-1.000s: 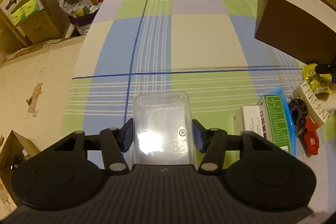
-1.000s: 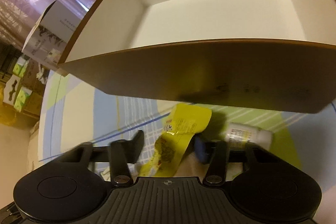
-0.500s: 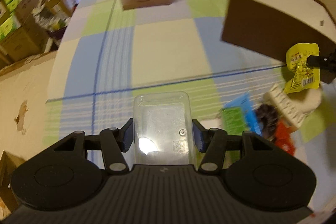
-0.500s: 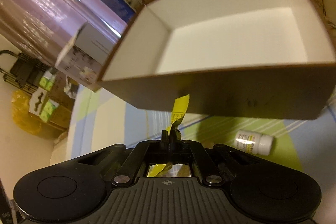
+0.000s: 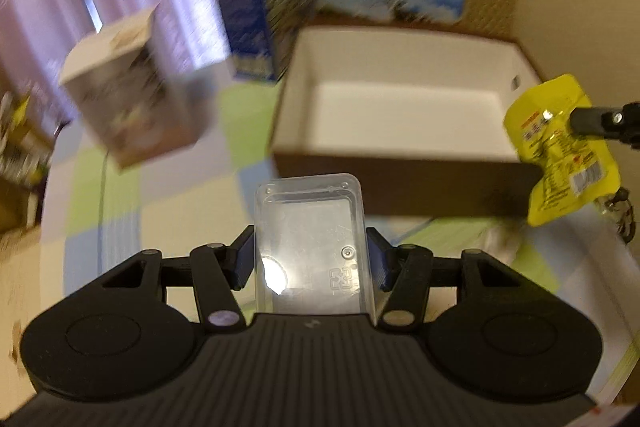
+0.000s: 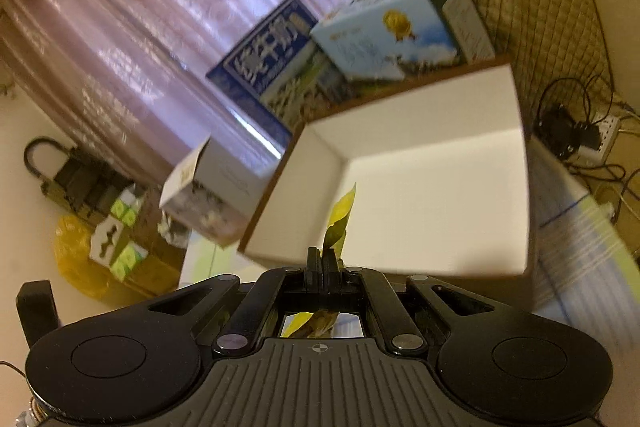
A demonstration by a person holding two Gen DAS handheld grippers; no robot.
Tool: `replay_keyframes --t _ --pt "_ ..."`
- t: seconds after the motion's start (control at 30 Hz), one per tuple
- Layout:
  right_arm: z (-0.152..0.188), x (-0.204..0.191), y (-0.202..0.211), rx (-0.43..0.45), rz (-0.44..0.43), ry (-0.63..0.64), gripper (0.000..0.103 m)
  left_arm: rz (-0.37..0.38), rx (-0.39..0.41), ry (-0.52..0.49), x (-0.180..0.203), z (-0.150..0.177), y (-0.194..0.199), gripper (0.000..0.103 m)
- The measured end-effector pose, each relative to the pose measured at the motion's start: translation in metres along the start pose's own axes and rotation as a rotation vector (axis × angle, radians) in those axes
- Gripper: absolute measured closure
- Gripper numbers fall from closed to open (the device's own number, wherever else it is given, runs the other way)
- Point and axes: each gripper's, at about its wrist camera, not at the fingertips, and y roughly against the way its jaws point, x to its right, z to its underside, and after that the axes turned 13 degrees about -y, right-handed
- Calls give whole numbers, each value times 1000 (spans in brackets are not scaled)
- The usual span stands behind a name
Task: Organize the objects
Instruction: 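Carry both items into the brown box and open both tools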
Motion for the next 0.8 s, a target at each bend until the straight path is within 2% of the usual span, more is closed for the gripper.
replay_keyframes --t 0.17,0.37,0.5,0.8 --pt "-25 7 0 43 7 -28 103 58 45 -29 17 -49 -19 51" --pt "-52 26 -16 57 45 -66 103 102 32 -47 37 -94 -56 51" --pt "-67 43 -34 43 91 -86 103 128 0 -54 47 -110 -85 51" --pt "-80 67 -69 -9 172 -99 103 145 -81 -65 62 -124 -138 51"
